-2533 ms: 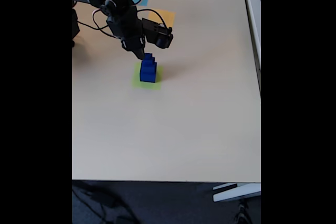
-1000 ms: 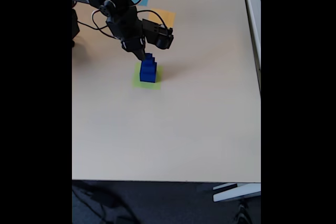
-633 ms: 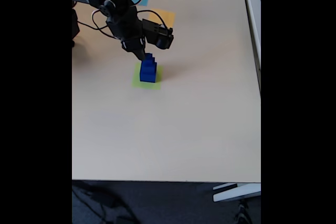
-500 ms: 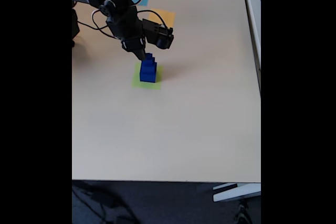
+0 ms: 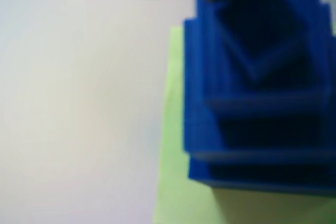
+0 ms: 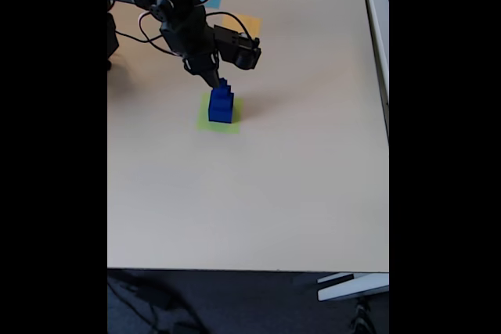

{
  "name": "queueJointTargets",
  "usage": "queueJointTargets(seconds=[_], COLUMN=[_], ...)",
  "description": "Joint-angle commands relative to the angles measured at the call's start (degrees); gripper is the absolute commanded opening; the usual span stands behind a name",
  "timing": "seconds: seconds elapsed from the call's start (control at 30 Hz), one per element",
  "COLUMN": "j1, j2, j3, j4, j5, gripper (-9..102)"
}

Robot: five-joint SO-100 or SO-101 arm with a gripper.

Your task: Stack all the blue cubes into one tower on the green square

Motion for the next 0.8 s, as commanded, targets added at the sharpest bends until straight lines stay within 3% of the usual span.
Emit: queueJointTargets(seconds=[0.0, 0.53, 0.77], j1=[-0.3, -1.0, -1.2], j2=[1.1, 3.9, 5.0], j3=[-2.9, -2.3, -2.9], j4=[0.2, 1.1, 6.1], j5=[0.7, 2.4, 6.2], gripper=[0, 0, 0])
